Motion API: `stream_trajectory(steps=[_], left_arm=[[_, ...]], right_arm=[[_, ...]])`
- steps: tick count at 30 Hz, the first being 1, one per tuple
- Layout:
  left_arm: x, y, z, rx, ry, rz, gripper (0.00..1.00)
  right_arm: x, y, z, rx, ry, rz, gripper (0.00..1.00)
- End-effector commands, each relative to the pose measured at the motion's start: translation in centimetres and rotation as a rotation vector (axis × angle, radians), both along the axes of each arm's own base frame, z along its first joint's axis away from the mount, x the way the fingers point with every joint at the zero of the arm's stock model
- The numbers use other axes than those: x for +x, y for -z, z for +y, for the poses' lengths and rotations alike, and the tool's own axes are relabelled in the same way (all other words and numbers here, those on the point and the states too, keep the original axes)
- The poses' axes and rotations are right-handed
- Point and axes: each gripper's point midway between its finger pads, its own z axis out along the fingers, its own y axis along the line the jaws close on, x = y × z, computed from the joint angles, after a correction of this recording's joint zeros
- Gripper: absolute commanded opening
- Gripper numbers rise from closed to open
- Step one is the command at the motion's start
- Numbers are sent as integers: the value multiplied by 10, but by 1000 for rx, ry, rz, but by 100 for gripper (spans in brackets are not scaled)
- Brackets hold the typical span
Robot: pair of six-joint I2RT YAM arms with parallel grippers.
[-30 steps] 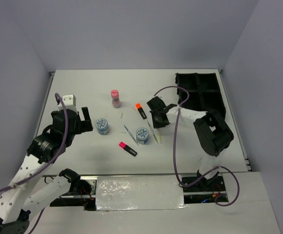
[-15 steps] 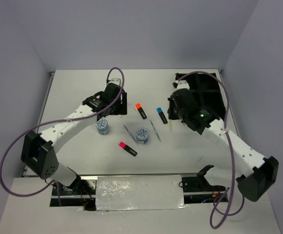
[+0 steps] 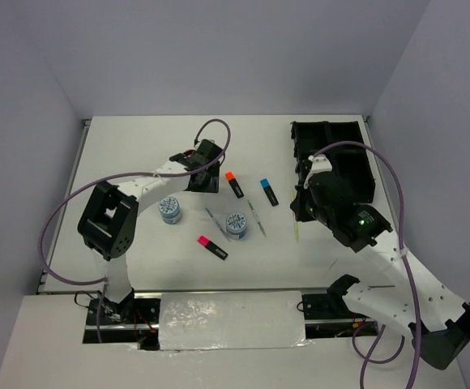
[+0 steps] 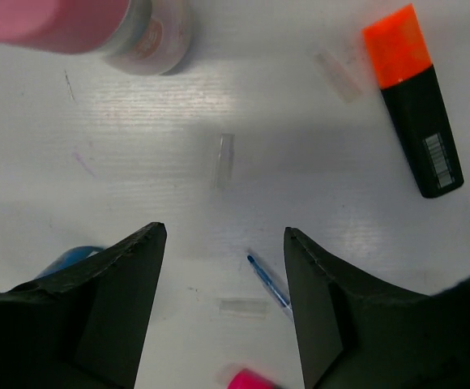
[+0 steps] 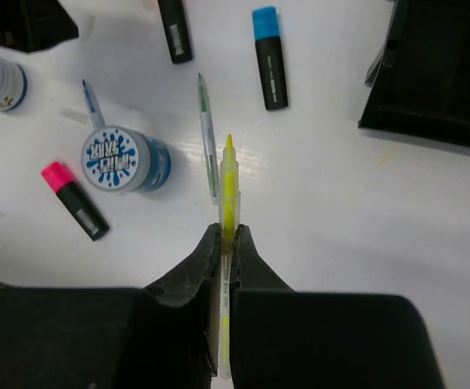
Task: Sort the stationery into containers
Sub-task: Close the pen cap on the pen.
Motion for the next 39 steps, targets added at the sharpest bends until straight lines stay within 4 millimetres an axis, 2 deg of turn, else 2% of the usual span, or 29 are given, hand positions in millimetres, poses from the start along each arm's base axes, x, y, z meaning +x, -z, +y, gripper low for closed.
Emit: stream_trajectory(steps=[1,5,12,14,23,28,35,36,37,39], left_arm=[[22,-6,-3,-3,3,-36,72],[23,10,1,13,-8,-12,69],[38,23,-3,4,-1,-9,69],[40,29,-5,0,4,-1,63],[46,51,0,14,-2,15,58],[43,64,2,12,-9,33,48],[28,77,8,11,-30,66,47],[27,79,9,14,-31,73,44],[24,81,11,24,-36,84,35],[18,83,14,31,-45,96,32]], right_arm=[[-8,-2,1,36,-31,-13,0],[-16,-3,7,73,-76,-18,0],[-22,-2,13,99,-117,-16,0],[-24,-1,14,103,-125,-14,0],[-30,-5,21,141,-174,-26,0],[-29,-5,23,140,-177,-17,0],[-31,-14,27,166,-197,-30,0],[-31,-15,27,169,-197,-30,0],[-31,-16,27,171,-197,-33,0],[-32,-17,29,176,-203,-33,0]])
